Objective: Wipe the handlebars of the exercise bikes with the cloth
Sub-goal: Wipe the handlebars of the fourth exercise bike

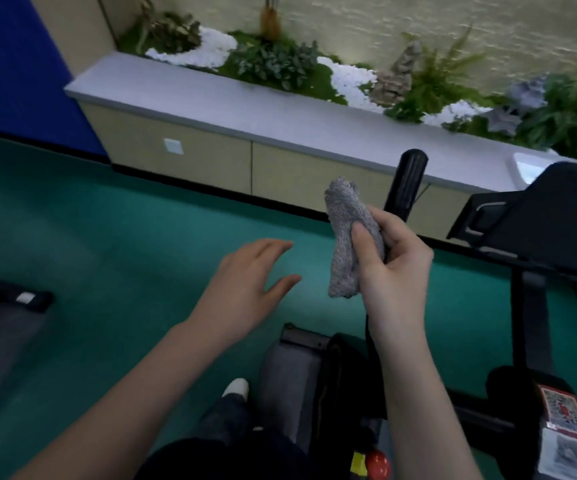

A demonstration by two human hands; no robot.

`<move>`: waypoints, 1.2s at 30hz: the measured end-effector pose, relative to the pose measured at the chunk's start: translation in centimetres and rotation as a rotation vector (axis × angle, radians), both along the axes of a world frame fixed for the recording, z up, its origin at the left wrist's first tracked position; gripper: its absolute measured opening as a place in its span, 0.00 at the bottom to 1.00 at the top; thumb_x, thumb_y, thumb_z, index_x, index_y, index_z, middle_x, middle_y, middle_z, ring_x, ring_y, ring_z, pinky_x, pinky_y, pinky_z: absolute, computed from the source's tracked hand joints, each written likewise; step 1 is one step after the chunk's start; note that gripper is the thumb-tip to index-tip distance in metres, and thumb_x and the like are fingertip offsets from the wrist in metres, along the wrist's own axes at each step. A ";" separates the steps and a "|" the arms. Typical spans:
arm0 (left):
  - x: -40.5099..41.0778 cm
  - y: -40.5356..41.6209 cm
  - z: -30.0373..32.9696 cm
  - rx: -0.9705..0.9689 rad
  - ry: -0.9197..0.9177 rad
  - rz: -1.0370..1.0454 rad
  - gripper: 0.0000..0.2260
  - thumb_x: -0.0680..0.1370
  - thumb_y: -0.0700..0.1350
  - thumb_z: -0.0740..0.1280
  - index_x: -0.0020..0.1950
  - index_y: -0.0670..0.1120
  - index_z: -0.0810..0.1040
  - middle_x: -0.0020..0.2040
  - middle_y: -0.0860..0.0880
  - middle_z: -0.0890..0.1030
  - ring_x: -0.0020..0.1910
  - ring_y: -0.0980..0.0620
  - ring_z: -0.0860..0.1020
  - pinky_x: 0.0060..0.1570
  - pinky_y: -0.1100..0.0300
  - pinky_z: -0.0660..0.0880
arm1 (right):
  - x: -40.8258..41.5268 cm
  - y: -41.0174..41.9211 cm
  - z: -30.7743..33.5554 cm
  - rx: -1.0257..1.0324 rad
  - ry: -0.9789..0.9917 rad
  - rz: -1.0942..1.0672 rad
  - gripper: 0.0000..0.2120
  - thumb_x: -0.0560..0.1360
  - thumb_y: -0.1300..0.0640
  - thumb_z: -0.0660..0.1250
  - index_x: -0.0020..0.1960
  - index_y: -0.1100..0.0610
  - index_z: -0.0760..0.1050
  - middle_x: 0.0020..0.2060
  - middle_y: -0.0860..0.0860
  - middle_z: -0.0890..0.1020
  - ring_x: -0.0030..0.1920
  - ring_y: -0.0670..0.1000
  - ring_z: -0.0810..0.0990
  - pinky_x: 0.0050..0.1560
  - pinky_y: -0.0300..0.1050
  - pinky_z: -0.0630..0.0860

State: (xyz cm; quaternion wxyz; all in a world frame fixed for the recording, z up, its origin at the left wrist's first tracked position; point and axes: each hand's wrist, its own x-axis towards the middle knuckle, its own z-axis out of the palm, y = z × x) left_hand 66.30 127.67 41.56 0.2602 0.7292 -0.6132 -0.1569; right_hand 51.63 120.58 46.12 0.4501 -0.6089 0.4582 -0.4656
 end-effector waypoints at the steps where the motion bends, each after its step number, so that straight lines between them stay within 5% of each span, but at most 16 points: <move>1: 0.4 1.1 0.0 0.006 -0.048 0.033 0.23 0.77 0.54 0.64 0.69 0.45 0.70 0.65 0.48 0.74 0.65 0.48 0.71 0.64 0.50 0.67 | 0.6 0.6 -0.2 0.004 0.006 0.037 0.09 0.76 0.62 0.66 0.53 0.52 0.80 0.46 0.50 0.84 0.47 0.49 0.83 0.50 0.49 0.79; 5: 2.5 5.3 0.0 0.085 -0.183 0.165 0.25 0.78 0.57 0.60 0.72 0.48 0.66 0.70 0.51 0.69 0.69 0.50 0.66 0.66 0.53 0.62 | 3.3 3.0 -0.8 -0.010 0.012 0.172 0.09 0.76 0.62 0.67 0.52 0.52 0.80 0.44 0.46 0.84 0.45 0.44 0.82 0.47 0.42 0.78; 11: 6.3 10.9 -1.4 0.223 -0.315 0.307 0.28 0.79 0.62 0.53 0.75 0.51 0.57 0.75 0.52 0.61 0.74 0.52 0.58 0.71 0.55 0.53 | 7.3 6.0 -1.7 0.031 0.032 0.295 0.10 0.75 0.63 0.68 0.49 0.48 0.80 0.44 0.47 0.84 0.46 0.46 0.82 0.50 0.46 0.79; 20: 15.1 21.5 -4.6 0.346 -0.299 0.514 0.28 0.79 0.62 0.51 0.76 0.52 0.55 0.76 0.52 0.59 0.75 0.53 0.55 0.72 0.55 0.52 | 17.6 12.9 -3.4 0.088 0.098 0.471 0.09 0.75 0.64 0.67 0.49 0.52 0.80 0.45 0.51 0.85 0.46 0.49 0.82 0.53 0.51 0.78; 36: 32.4 41.9 -8.4 0.516 -0.208 0.878 0.35 0.74 0.68 0.41 0.77 0.52 0.43 0.78 0.51 0.48 0.77 0.49 0.46 0.74 0.49 0.47 | 37.5 27.7 -5.8 0.106 0.185 0.796 0.12 0.74 0.66 0.68 0.46 0.48 0.80 0.42 0.45 0.85 0.43 0.43 0.82 0.46 0.36 0.77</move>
